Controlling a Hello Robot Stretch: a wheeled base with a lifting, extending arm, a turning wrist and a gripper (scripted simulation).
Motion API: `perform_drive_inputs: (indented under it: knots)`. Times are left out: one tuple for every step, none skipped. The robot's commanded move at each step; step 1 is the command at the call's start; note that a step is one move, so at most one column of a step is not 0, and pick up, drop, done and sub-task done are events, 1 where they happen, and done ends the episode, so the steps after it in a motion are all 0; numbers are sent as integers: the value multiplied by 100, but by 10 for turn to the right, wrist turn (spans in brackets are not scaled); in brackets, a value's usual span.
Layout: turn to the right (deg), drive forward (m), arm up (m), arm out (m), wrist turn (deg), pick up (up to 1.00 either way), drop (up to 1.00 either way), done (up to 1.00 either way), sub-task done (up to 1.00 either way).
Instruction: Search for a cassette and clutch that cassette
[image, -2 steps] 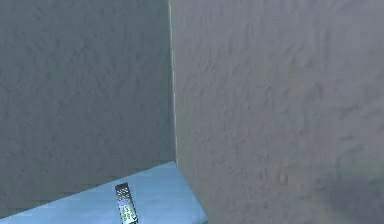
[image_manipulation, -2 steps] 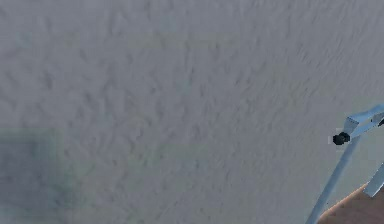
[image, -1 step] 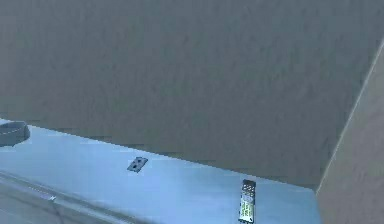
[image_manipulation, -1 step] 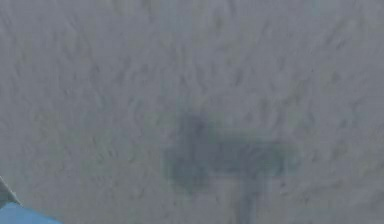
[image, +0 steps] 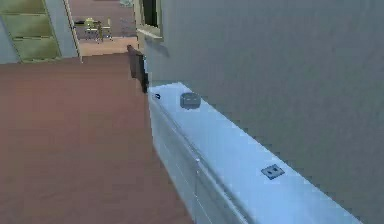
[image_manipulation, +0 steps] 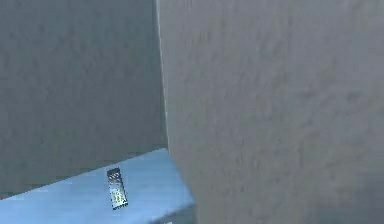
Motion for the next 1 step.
perform_drive_inputs:
  knots:
    - [-450, 0, 0, 0, 0, 0, 0, 0, 0]
